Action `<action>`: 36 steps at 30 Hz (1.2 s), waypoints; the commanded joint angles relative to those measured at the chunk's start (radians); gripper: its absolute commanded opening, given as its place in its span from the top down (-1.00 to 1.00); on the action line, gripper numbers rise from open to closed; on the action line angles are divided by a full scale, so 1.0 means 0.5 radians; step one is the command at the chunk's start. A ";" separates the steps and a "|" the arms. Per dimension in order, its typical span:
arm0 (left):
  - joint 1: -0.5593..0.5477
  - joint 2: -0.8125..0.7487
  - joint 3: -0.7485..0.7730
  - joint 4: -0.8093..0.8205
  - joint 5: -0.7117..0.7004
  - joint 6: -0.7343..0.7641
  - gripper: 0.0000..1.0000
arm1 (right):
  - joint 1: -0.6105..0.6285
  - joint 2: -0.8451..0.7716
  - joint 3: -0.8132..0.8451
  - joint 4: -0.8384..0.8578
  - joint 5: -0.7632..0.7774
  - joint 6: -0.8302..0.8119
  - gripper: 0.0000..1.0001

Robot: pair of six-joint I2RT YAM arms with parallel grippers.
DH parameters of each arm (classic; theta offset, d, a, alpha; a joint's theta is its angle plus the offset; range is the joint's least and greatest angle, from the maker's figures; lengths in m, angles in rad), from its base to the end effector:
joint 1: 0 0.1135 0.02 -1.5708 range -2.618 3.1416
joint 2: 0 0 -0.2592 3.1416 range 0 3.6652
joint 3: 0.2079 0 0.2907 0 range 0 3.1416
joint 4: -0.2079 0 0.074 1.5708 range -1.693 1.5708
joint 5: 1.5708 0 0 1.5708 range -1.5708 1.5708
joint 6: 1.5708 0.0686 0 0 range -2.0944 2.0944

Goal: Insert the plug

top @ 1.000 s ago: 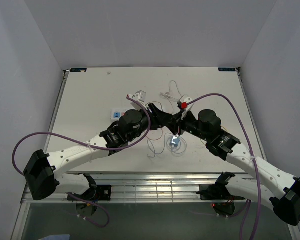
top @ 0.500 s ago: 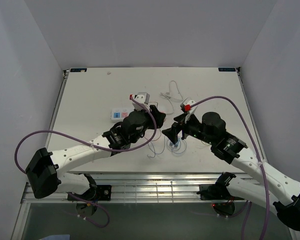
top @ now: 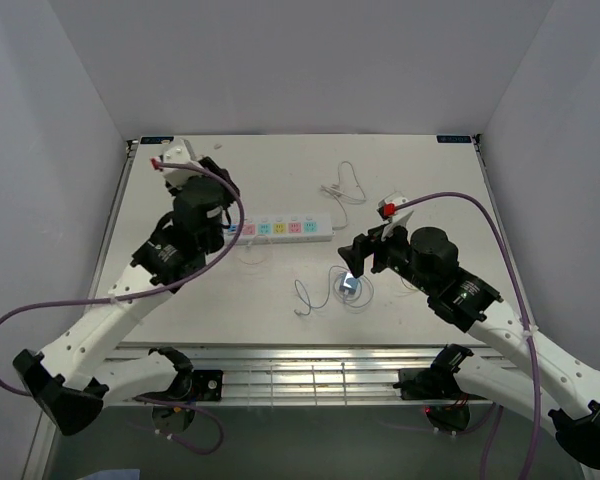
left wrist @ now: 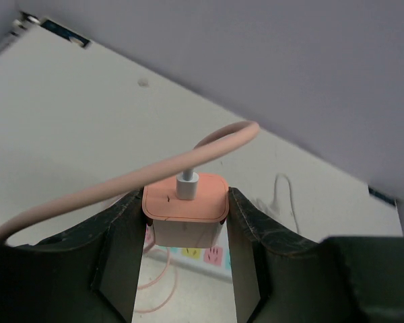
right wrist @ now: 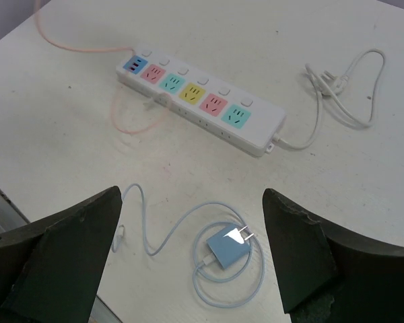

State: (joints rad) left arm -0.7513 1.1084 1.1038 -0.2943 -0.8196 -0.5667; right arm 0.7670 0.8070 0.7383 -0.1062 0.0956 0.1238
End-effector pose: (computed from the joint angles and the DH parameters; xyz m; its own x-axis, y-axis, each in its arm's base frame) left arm 0.2568 -0.1712 0.3686 -0.1576 -0.3541 -0.9218 -0.1531 0.9310 -0.3315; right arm 0.1980 0.1818 0.3163 -0.2013 -0.0233 -0.9793 -0.6029 0.7909 0.1051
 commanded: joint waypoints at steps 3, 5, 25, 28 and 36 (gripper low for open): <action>0.287 -0.140 0.507 -0.277 -0.327 0.277 1.00 | -0.031 0.006 0.017 0.041 0.036 0.004 -0.80; 0.361 -0.070 0.660 -0.228 -0.364 0.448 1.00 | -0.040 0.003 0.024 0.041 0.066 0.016 -0.80; 0.726 0.323 -0.388 0.686 0.657 0.305 1.00 | -0.067 -0.043 -0.136 0.019 0.241 -0.014 -0.80; 0.736 0.409 -0.468 0.797 0.725 0.357 1.00 | -0.095 0.076 -0.130 0.050 0.272 0.013 -0.80; 0.745 0.633 -0.526 0.978 0.869 0.477 1.00 | -0.355 0.545 -0.023 0.271 -0.050 0.172 -0.90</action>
State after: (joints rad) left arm -0.3870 1.4048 0.8474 0.1024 -0.4339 -0.3592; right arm 0.6346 1.0306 0.6777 -0.0647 0.1448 0.1581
